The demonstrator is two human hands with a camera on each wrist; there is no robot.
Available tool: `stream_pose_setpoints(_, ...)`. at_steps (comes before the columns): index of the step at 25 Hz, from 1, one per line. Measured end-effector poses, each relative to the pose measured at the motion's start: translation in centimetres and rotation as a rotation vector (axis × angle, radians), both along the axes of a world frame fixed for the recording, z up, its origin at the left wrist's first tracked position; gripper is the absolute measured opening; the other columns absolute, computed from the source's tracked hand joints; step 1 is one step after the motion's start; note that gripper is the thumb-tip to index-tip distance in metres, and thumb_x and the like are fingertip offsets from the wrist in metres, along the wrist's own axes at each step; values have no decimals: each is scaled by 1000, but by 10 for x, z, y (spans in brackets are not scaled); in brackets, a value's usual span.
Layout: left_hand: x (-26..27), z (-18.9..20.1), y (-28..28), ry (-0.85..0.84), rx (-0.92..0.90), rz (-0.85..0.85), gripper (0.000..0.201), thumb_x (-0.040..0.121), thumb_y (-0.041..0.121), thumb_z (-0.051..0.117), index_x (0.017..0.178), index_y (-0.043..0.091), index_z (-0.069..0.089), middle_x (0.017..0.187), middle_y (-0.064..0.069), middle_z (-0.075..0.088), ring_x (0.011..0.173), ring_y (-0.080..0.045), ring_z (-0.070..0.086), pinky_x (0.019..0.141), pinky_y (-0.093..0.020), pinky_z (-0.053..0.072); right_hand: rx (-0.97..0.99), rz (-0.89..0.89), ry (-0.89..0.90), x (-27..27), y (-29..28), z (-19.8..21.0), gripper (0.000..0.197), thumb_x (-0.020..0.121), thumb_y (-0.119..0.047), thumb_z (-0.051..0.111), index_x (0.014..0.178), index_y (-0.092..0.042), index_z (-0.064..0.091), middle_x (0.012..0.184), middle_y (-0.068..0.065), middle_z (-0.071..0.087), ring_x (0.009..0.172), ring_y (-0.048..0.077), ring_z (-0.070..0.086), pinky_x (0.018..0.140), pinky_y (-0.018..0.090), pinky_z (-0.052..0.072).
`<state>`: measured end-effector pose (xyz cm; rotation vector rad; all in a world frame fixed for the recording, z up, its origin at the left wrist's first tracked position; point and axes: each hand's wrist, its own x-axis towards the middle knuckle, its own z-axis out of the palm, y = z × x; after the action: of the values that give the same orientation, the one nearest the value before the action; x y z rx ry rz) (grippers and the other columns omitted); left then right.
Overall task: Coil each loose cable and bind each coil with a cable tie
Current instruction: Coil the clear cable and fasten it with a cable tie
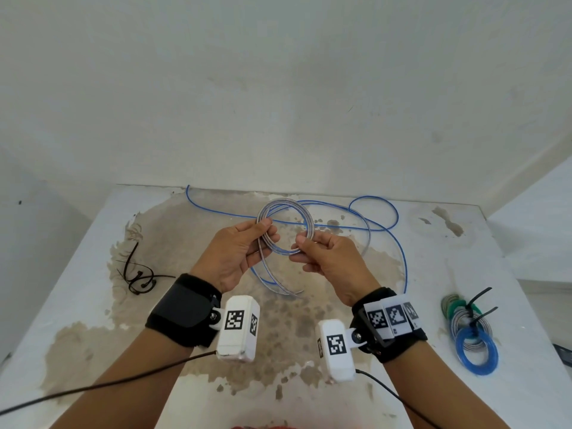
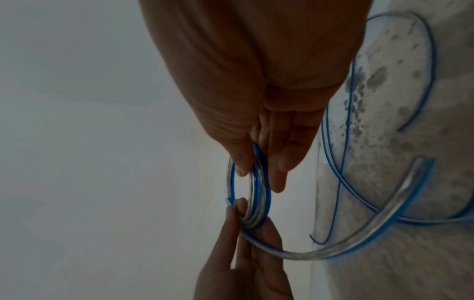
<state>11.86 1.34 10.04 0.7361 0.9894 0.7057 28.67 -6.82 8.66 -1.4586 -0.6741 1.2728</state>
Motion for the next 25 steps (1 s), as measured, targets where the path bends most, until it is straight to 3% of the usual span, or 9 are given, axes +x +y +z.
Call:
stream_pose_setpoints(6,5,-5,-5,107,-5,80,14,94,28,68,91,14,72,80,2,74,73,-8,72,68,-24,55,19,40,-81,-5,-2,0,18,89,-27,77,96,-11,71,86,8,79,78,16,76,65,24,55)
stream_pose_setpoints(11,9,-5,-10,191,109,132,21,92,31,70,98,10,73,81,2,74,69,-6,72,60,-24,56,21,64,-95,-6,-1,-2,16,94,-28,72,99,-14,66,84,7,76,70,16,72,64,26,55)
stream_pose_setpoints(15,11,-5,-13,208,180,141,23,92,33,70,93,11,75,82,1,75,73,-8,72,63,-26,57,33,72,72,-9,-2,-3,16,92,-21,73,100,-15,61,88,6,77,86,22,76,67,26,56)
stream_pose_setpoints(21,9,-8,-18,255,201,76,15,91,31,72,93,15,74,91,-2,78,77,-12,74,62,-28,57,27,-6,-146,-11,-5,-10,19,91,-15,75,102,-15,59,70,1,72,78,20,76,68,30,57)
stream_pose_setpoints(25,9,-6,-18,194,138,94,17,91,32,72,95,15,74,90,0,77,76,-9,73,66,-28,57,9,28,94,-12,-5,-8,12,95,-16,69,106,-12,66,88,5,77,81,18,75,65,24,56)
